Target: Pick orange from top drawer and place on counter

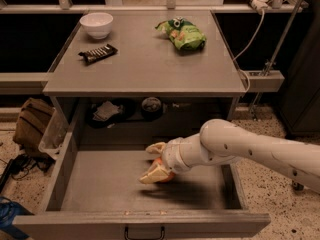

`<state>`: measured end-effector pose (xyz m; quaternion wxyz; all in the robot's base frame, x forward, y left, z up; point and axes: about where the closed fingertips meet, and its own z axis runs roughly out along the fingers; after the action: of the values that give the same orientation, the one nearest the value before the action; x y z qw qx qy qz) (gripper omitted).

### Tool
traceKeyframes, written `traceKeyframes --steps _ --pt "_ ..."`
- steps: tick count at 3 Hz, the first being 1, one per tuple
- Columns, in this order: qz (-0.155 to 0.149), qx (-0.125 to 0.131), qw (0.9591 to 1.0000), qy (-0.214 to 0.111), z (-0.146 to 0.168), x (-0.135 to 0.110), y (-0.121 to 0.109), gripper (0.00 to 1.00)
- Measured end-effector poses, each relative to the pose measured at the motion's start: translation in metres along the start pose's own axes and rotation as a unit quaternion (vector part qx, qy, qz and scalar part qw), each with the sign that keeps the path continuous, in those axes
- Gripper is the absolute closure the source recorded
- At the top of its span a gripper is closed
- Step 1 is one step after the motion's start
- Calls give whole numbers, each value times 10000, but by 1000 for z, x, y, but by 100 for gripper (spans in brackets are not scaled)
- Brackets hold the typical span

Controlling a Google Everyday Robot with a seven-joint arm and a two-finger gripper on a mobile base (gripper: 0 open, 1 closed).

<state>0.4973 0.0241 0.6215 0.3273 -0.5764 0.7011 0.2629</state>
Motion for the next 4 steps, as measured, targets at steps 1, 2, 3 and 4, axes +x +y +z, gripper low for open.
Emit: traceKeyframes --steps 1,2,3,4 --pt "0 0 10000 0 0 0 0 12" --pt "0 -1 10000 0 0 0 0 0" --pt "0 -1 10000 0 -2 -2 0 0" --pt "-46 164 9997 158 -11 -3 0 0"
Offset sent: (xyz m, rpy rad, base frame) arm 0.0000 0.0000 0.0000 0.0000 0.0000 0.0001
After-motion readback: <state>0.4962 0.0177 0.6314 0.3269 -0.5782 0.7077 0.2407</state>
